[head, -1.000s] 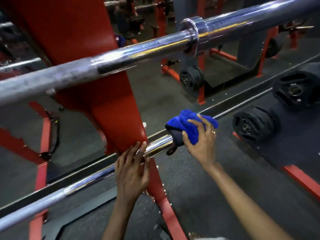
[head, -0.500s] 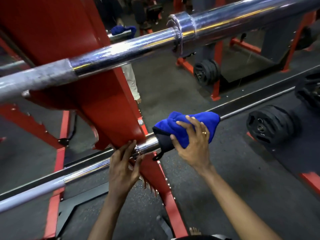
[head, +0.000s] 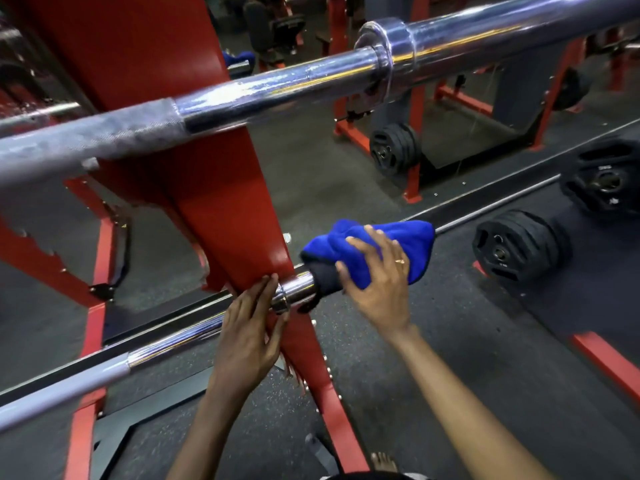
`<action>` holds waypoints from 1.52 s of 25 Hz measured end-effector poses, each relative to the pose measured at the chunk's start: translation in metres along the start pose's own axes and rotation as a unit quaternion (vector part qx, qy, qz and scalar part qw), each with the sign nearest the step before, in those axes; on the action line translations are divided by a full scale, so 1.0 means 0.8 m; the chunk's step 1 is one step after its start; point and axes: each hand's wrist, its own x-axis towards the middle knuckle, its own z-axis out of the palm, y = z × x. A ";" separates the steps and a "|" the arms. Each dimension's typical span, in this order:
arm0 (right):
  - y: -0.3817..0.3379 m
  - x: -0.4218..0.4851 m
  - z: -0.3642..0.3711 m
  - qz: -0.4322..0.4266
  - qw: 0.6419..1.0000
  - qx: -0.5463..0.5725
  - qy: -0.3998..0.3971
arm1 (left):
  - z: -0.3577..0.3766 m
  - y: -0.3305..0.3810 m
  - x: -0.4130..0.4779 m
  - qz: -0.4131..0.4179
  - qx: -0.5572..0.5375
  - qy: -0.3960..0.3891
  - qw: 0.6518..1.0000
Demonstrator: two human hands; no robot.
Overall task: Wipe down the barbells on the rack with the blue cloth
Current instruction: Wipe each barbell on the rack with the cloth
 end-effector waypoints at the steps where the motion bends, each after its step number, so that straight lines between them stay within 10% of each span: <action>1: 0.010 0.006 -0.002 0.053 0.998 0.009 0.030 | 0.000 -0.003 -0.002 0.006 0.011 -0.006 1.000; 4: 0.008 0.017 0.000 0.200 0.968 0.111 0.101 | 0.008 -0.004 -0.003 0.004 0.041 0.007 0.999; 20: -0.029 -0.030 -0.015 0.069 0.995 0.059 -0.042 | 0.001 0.018 0.035 -0.091 0.037 0.049 0.994; 27: 0.010 0.032 -0.005 0.184 0.980 0.044 0.069 | -0.006 0.001 -0.006 -0.039 -0.060 0.038 0.997; 38: -0.027 -0.013 0.013 -0.015 1.000 -0.010 -0.006 | 0.016 0.000 -0.006 -0.061 -0.020 0.078 0.995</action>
